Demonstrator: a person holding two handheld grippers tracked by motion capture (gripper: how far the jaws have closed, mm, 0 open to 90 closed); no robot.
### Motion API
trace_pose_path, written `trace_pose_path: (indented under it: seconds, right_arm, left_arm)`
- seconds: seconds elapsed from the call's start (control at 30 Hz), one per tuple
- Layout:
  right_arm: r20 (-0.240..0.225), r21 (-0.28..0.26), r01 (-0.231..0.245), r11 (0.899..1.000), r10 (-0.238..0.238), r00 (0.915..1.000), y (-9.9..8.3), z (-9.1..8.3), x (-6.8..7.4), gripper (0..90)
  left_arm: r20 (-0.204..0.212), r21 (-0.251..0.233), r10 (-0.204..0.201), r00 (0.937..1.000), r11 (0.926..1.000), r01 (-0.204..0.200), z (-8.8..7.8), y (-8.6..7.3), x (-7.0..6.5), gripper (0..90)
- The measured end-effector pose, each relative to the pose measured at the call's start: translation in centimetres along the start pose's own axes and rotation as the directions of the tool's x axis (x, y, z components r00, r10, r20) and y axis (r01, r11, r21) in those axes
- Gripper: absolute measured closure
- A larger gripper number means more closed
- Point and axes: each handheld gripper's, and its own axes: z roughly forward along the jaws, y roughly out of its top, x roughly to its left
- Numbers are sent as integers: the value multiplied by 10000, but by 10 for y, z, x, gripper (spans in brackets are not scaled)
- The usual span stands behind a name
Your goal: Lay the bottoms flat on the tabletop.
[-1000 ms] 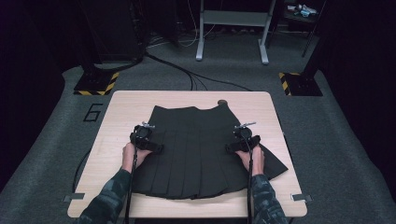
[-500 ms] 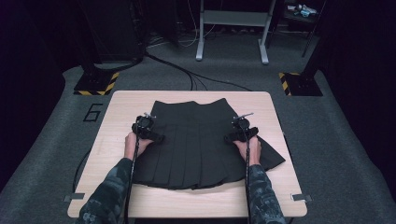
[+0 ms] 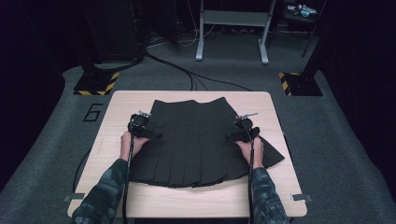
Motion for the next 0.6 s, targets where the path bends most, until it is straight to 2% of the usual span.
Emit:
trace_pose_path:
  seconds: [0.03,0.1,0.13,0.17,0.2,0.23,0.27,0.3,0.33,0.43,0.53,0.6]
  right_arm:
    - [-7,-25,-12,10000,12,10000,-2,-4,1,10]
    - [-50,-409,105,9991,-107,9999,-13,-19,0,12]
    - [-166,-469,175,9987,-183,9997,-16,-24,0,12]
    - [-153,-634,194,9978,-204,9997,-22,-32,0,13]
    - [-127,-693,188,9974,-197,9997,-26,-36,0,16]
    - [-206,-824,232,9963,-250,9995,-32,-43,0,17]
    - [-125,-852,252,9960,-264,9996,-37,-48,0,17]
    - [-83,-921,400,9949,-409,9991,-42,-53,1,18]
    - [-29,-939,451,9946,-456,9990,-45,-57,2,18]
    - [109,-1021,674,9925,-667,9977,-60,-72,5,19]
    - [250,-1171,807,9898,-783,9966,-78,-85,6,20]
    - [355,-1183,828,9895,-791,9962,-89,-91,6,20]
  left_arm:
    - [-101,-225,168,9998,9996,-171,-9,-3,-1,2]
    - [15,-234,172,9999,9996,-172,-21,-8,-2,0]
    - [-65,-453,318,9995,9985,-321,-29,-13,-3,0]
    - [-160,-409,406,9990,9983,-412,-34,-15,-5,6]
    - [90,-560,177,9998,9983,-172,-40,-20,-6,0]
    - [166,-729,227,9996,9971,-215,-47,-24,-7,0]
    - [51,-779,318,9995,9965,-313,-53,-28,-9,2]
    - [128,-809,323,9994,9962,-311,-58,-31,-10,0]
    - [160,-1000,369,9992,9944,-352,-64,-36,-12,1]
    - [71,-1098,719,9974,9914,-707,-81,-54,-20,1]
    - [-33,-1215,896,9960,9886,-893,-94,-73,-26,0]
    - [-113,-1213,860,9962,9888,-867,-100,-86,-29,1]
